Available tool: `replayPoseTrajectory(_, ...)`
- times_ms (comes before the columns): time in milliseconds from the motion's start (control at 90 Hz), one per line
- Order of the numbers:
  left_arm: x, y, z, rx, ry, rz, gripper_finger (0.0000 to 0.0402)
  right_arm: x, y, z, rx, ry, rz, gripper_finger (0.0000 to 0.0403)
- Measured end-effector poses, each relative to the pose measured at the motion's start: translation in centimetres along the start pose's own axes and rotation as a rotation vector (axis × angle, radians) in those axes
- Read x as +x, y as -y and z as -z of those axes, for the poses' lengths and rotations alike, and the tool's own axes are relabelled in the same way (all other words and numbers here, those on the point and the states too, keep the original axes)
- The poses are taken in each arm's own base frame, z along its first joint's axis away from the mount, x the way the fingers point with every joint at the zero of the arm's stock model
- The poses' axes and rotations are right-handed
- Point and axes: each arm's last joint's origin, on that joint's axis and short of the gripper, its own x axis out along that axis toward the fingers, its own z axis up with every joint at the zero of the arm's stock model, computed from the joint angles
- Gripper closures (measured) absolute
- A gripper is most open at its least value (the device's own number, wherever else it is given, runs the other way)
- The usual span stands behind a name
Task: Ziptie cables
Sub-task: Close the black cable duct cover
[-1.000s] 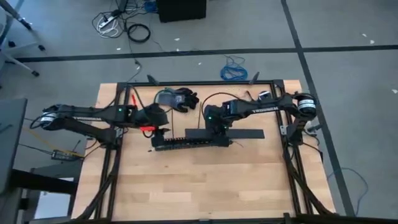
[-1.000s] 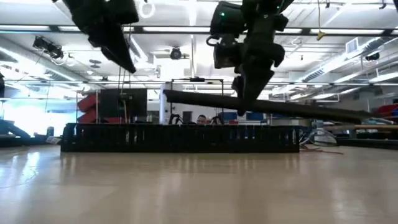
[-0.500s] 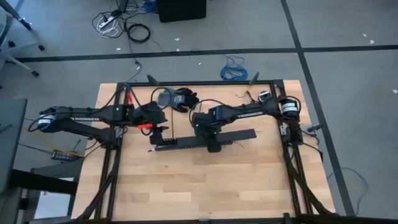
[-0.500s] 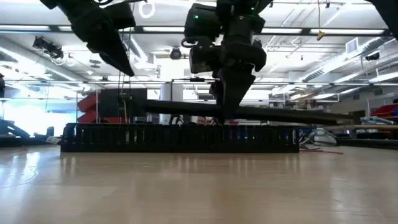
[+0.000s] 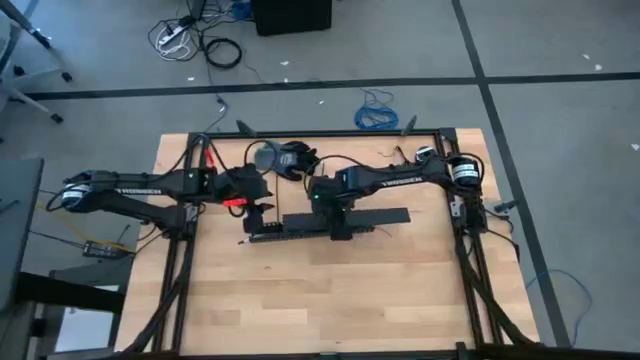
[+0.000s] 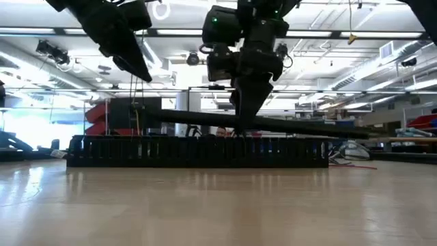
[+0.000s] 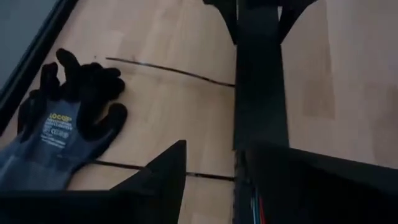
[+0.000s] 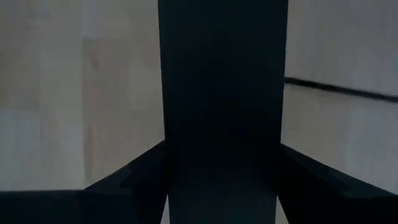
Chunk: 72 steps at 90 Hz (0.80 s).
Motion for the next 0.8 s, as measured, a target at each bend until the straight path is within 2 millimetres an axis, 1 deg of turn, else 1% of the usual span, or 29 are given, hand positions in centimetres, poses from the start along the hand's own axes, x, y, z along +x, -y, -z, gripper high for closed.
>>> replayPoseTrajectory(211,0.6,0.1,0.0,0.010,-0.014,0.009,0.0239,0.0,0.0,-0.1,0.011,0.012,-0.013,0.0160)
replayPoseTrajectory(344,0.9,0.2,0.0,0.016,-0.023,0.022,0.0239,1.2,-0.1,-0.2,0.001,-0.002,-0.019,0.0160)
replayPoseTrajectory(456,0.9,0.2,0.0,0.030,-0.023,0.022,0.0239,1.5,-0.1,-0.2,-0.001,-0.008,-0.020,0.0160)
replayPoseTrajectory(800,1.0,0.2,-0.2,0.036,-0.013,0.022,0.0239,1.7,0.0,-0.2,0.008,-0.015,-0.014,0.0160)
